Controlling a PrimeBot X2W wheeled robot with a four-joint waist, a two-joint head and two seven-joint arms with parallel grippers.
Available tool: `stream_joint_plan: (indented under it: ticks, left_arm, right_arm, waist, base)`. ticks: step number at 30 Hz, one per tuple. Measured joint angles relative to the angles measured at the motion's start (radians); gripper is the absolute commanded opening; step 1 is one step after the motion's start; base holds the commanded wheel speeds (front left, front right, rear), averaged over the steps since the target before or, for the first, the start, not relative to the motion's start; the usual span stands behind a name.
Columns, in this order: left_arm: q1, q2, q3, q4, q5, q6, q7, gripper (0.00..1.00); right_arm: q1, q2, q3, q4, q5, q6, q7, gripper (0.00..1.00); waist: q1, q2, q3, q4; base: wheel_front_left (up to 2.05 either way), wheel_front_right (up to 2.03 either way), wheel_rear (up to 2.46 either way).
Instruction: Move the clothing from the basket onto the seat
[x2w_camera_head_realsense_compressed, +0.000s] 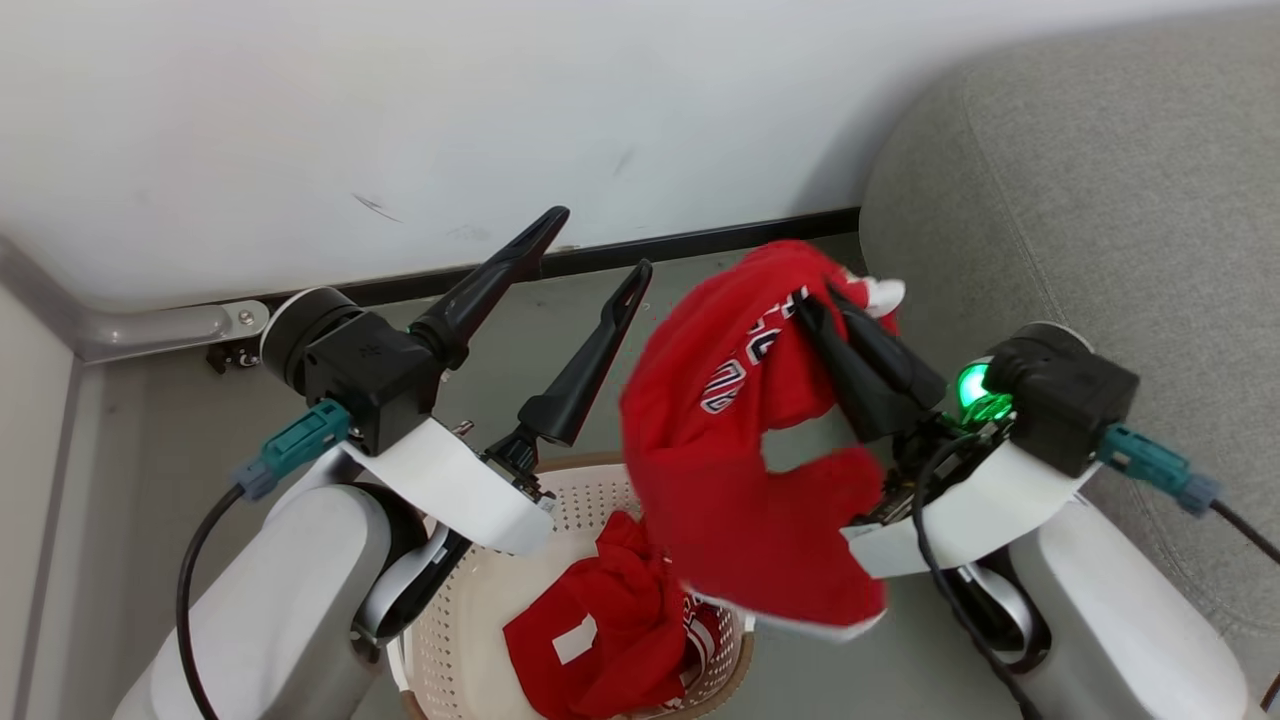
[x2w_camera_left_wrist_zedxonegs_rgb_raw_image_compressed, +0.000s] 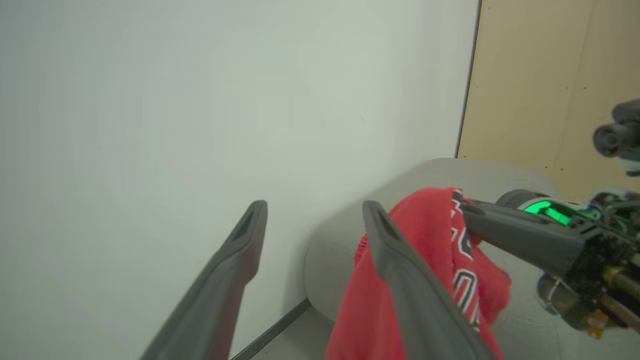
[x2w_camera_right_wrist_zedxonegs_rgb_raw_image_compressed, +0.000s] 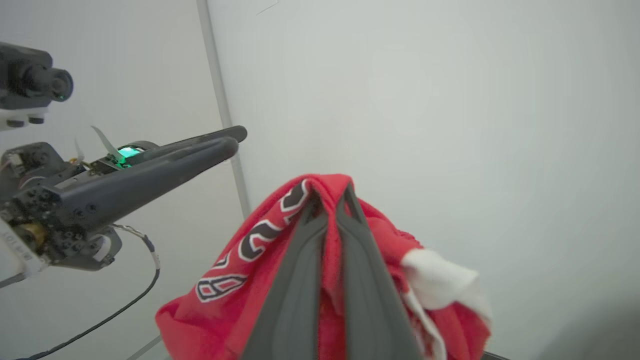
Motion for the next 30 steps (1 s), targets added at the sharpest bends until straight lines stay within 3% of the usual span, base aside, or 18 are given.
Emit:
stream_joint_plan:
  ticks: [16,30]
  left_arm:
    - [0.038,0.022,-0.013,0.014,-0.013,-0.006,-0.001,1.0]
    - [0.039,0.038,-0.04,0.015,-0.008,-0.022,-0.001,1.0]
  right_arm:
    - [0.059,0.036,-0.184,-0.109,-0.027,0.0,0.0,0.0]
    - [0.113,0.043,-0.275,-0.17,-0.066,0.0,0.0,0.0]
  waist:
    - [0.0,0.0,0.026,-0.074]
    - [0.0,0.0,0.053,-0.167]
  base:
    - [0.0,0.0,0.0]
    - [0.0,0.0,0.0]
